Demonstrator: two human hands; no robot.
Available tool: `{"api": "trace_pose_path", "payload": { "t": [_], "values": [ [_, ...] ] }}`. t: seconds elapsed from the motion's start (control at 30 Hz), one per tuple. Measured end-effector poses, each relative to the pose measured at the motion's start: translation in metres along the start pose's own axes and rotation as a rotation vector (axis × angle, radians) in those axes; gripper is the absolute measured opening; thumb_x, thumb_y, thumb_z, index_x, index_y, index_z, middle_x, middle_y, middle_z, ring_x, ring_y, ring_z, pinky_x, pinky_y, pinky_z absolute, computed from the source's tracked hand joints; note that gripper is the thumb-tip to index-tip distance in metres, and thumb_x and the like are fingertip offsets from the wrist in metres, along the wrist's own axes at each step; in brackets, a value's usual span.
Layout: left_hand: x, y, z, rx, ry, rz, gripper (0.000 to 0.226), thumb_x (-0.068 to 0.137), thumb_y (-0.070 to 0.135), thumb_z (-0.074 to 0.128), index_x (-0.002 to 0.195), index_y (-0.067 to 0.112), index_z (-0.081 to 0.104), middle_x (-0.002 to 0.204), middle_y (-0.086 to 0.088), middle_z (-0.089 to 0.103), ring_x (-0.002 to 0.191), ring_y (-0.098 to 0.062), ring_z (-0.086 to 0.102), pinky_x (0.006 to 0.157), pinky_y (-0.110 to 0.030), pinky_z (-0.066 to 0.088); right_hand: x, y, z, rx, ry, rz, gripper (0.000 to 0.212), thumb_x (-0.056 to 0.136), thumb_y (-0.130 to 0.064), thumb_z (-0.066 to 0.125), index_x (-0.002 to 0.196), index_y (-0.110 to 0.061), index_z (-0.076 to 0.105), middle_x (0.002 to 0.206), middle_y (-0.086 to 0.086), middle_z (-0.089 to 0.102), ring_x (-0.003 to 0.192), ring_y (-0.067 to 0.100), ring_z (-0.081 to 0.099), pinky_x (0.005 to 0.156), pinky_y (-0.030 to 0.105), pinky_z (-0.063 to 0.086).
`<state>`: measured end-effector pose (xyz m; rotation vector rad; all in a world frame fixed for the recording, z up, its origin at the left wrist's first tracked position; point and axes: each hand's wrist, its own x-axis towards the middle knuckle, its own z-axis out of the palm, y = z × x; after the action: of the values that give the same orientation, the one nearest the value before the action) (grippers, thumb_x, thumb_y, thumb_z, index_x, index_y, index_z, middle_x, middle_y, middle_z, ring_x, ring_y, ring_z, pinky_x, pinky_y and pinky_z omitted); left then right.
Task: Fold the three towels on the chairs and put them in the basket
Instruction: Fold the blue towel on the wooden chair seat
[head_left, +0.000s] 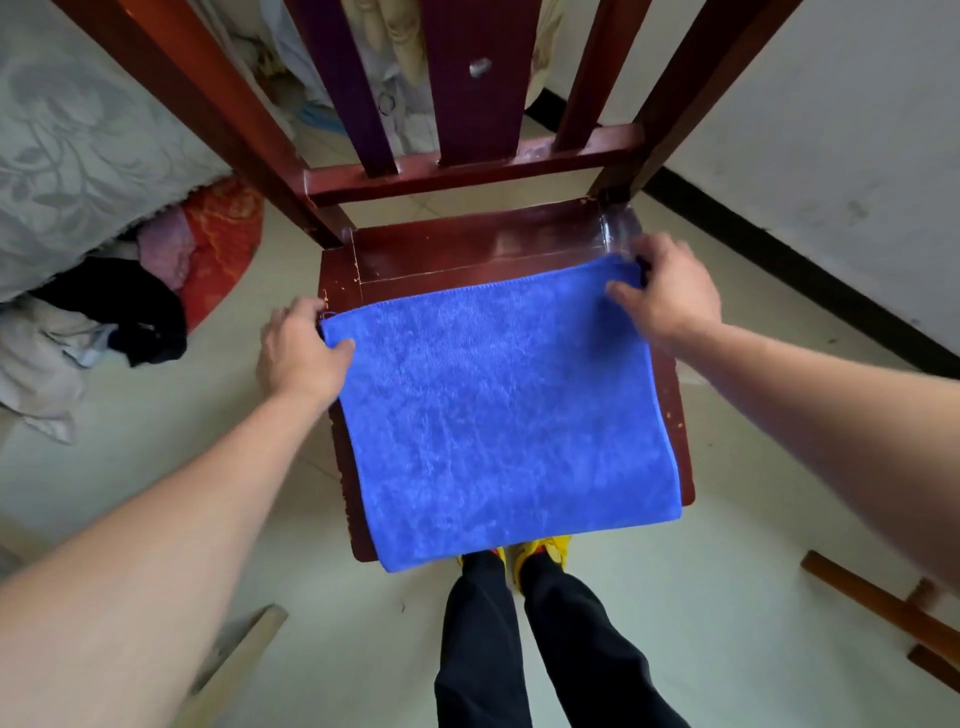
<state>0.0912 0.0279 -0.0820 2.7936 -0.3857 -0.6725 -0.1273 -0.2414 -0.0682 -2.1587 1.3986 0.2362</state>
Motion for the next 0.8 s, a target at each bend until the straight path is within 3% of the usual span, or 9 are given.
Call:
{"api": "trace_pose_path", "payload": {
  "t": [0.07, 0.2, 0.3, 0.4, 0.5, 0.6, 0.7, 0.8],
  "values": [
    [0.014, 0.004, -0.002, -0.024, -0.070, -0.095, 0.044, 0.074, 0.024, 0.080, 0.111, 0.012, 0.060, 0.110, -0.014, 0.064, 0.104, -0.032, 0.060, 0.084, -0.037, 0.047, 0.018, -0.007, 0.000, 0.030, -0.054, 0.061, 0.045, 0.076, -0.031, 0.073, 0.117, -0.022, 0.056, 0.115, 0.005, 0.062, 0.105, 0.029, 0.059, 0.087, 0.038, 0.049],
    [0.021, 0.010, -0.006, 0.062, -0.172, -0.131, 0.023, 0.073, 0.027, 0.081, 0.079, 0.013, 0.064, 0.094, -0.012, 0.066, 0.087, -0.029, 0.060, 0.070, -0.032, 0.042, 0.033, -0.007, 0.004, 0.025, -0.192, 0.126, 0.022, 0.074, -0.028, 0.077, 0.092, -0.021, 0.066, 0.099, 0.007, 0.067, 0.093, 0.028, 0.063, 0.080, 0.037, 0.053],
    [0.025, 0.020, -0.008, 0.069, -0.115, -0.099, 0.017, 0.076, 0.020, 0.075, 0.075, 0.013, 0.059, 0.094, -0.012, 0.063, 0.086, -0.030, 0.058, 0.070, -0.032, 0.042, 0.042, -0.005, 0.000, 0.099, -0.166, 0.146, 0.023, 0.076, -0.030, 0.077, 0.093, -0.018, 0.067, 0.093, 0.004, 0.064, 0.090, 0.027, 0.063, 0.073, 0.033, 0.049],
    [0.041, 0.037, -0.007, -0.145, 0.011, -0.131, 0.013, 0.077, 0.012, 0.070, 0.076, 0.012, 0.057, 0.084, -0.009, 0.057, 0.077, -0.025, 0.053, 0.068, -0.031, 0.043, 0.059, -0.009, -0.008, 0.187, -0.104, 0.178, 0.021, 0.080, -0.029, 0.075, 0.095, -0.018, 0.065, 0.098, 0.005, 0.064, 0.091, 0.026, 0.062, 0.074, 0.036, 0.050],
    [0.061, 0.049, -0.007, -0.345, 0.118, -0.287, 0.022, 0.074, 0.013, 0.074, 0.086, 0.018, 0.056, 0.094, -0.003, 0.061, 0.083, -0.021, 0.059, 0.068, -0.026, 0.046, 0.075, -0.016, -0.015, 0.127, -0.048, 0.166, 0.020, 0.081, -0.028, 0.072, 0.097, -0.021, 0.061, 0.104, 0.005, 0.063, 0.097, 0.026, 0.061, 0.076, 0.038, 0.050],
    [0.055, 0.049, -0.009, -0.296, 0.192, -0.339, 0.027, 0.074, 0.016, 0.076, 0.091, 0.021, 0.055, 0.095, 0.000, 0.060, 0.083, -0.021, 0.059, 0.070, -0.028, 0.048, 0.064, -0.019, -0.020, -0.023, 0.086, 0.130, 0.035, 0.078, -0.027, 0.065, 0.112, -0.025, 0.056, 0.116, 0.003, 0.059, 0.106, 0.026, 0.058, 0.085, 0.043, 0.051],
    [0.018, 0.042, 0.010, -0.306, 0.048, -0.182, 0.020, 0.076, 0.012, 0.072, 0.070, 0.021, 0.055, 0.073, 0.000, 0.063, 0.074, -0.024, 0.063, 0.069, -0.030, 0.052, 0.026, -0.018, -0.008, 0.061, 0.121, 0.063, 0.023, 0.079, -0.026, 0.061, 0.102, -0.028, 0.059, 0.103, -0.001, 0.063, 0.098, 0.024, 0.060, 0.082, 0.039, 0.050],
    [-0.035, 0.031, 0.036, -0.320, -0.201, -0.120, 0.023, 0.078, 0.012, 0.072, 0.064, 0.021, 0.056, 0.058, 0.007, 0.057, 0.063, -0.022, 0.058, 0.056, -0.022, 0.041, -0.022, -0.002, 0.016, 0.152, -0.057, 0.116, 0.011, 0.081, -0.026, 0.064, 0.092, -0.028, 0.061, 0.087, -0.007, 0.066, 0.088, 0.022, 0.063, 0.077, 0.035, 0.050]
  ]
}}
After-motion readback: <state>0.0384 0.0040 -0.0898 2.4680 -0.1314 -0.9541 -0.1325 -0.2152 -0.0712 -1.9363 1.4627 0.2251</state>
